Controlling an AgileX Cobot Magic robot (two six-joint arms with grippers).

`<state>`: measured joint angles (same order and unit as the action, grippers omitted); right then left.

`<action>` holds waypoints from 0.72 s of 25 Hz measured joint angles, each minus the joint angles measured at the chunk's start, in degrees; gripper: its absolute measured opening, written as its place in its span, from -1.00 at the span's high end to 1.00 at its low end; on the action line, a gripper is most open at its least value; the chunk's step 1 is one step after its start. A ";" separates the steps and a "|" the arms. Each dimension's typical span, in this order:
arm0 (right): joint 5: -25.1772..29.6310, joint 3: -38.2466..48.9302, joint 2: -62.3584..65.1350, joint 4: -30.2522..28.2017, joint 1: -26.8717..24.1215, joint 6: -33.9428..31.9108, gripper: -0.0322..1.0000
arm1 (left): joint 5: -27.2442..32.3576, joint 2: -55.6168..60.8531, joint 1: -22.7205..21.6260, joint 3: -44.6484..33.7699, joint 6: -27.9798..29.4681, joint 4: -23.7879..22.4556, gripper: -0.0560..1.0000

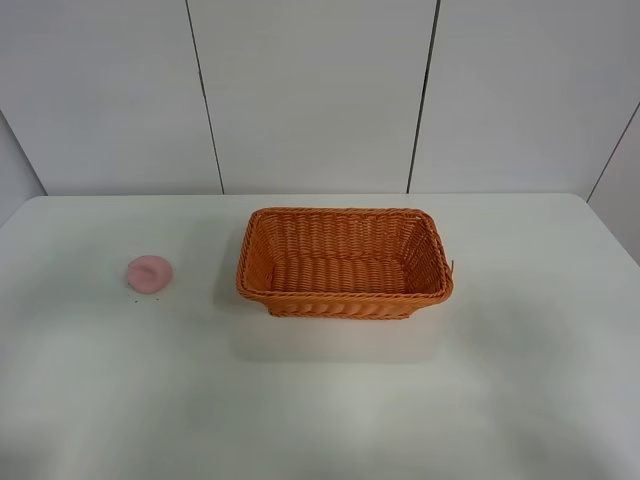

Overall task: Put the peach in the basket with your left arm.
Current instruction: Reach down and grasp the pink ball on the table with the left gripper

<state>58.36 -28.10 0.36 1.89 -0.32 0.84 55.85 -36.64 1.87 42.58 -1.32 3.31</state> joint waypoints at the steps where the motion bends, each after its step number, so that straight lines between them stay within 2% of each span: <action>1: 0.00 0.00 0.00 0.00 0.00 0.00 -0.41 | -0.96 -5.08 0.00 1.53 0.00 0.04 -0.65; 9: 0.00 0.00 0.00 0.00 0.00 0.00 -0.41 | -10.04 -43.18 0.00 17.93 0.00 0.25 -0.65; 13: 0.00 0.00 0.00 0.00 0.00 0.00 -0.41 | -10.98 -58.97 0.00 28.32 0.00 0.27 -0.65; 18: 0.00 0.00 0.00 0.00 0.00 0.00 -0.41 | -11.22 -72.49 0.00 39.67 0.00 0.31 -0.65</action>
<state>58.36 -28.10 0.36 1.89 -0.32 0.84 44.64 -109.13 1.87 82.26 -1.32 3.62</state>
